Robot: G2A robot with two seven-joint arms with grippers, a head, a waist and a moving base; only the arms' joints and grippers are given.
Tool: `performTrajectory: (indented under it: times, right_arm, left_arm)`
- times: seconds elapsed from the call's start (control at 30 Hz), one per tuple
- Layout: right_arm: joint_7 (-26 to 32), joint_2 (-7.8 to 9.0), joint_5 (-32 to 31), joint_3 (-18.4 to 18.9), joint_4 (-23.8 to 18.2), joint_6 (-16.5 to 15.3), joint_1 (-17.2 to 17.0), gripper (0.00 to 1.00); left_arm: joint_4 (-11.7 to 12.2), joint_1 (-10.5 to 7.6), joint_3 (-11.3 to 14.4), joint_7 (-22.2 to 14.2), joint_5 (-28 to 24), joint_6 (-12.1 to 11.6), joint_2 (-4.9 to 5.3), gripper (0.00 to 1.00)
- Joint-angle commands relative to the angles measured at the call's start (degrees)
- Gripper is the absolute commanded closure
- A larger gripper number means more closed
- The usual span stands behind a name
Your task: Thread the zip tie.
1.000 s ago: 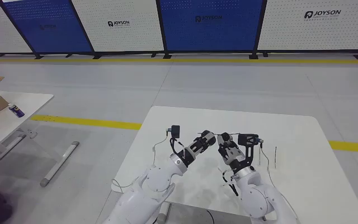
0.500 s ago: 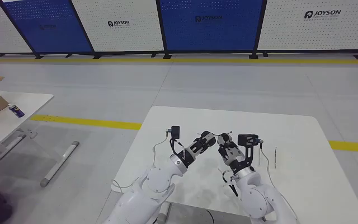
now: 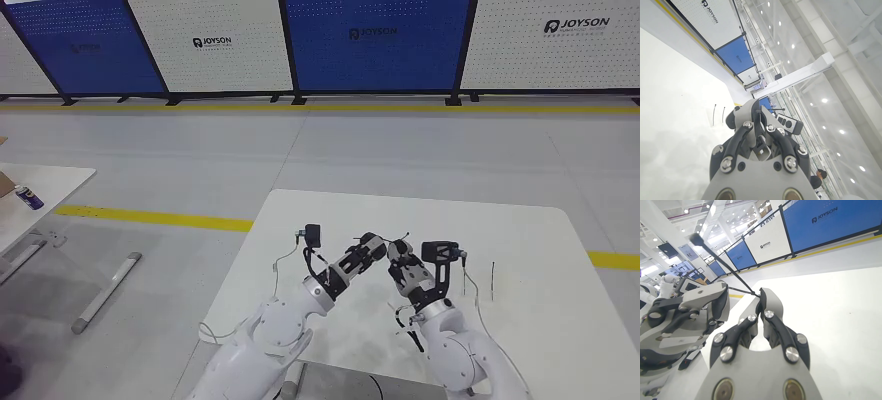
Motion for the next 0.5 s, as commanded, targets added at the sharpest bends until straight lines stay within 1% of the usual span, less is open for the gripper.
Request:
performTrajectory:
  times: [0.0,0.17,0.47]
  right_arm:
    - [0.06,-0.01,-0.19,-0.05,0.02,-0.04,0.0,1.0]
    - [0.43,-0.01,-0.87,-0.19,0.17,-0.16,0.02,1.0]
    - [1.13,-0.05,-1.39,-0.24,1.19,-0.11,0.2,1.0]
  left_arm:
    - [-0.27,0.15,-0.07,-0.14,-0.01,-0.2,0.02,1.0]
    - [-0.78,0.42,-0.15,-0.39,-0.16,-0.7,0.05,1.0]
    - [-2.37,1.24,-0.56,-0.74,-0.17,-1.91,0.16,1.0]
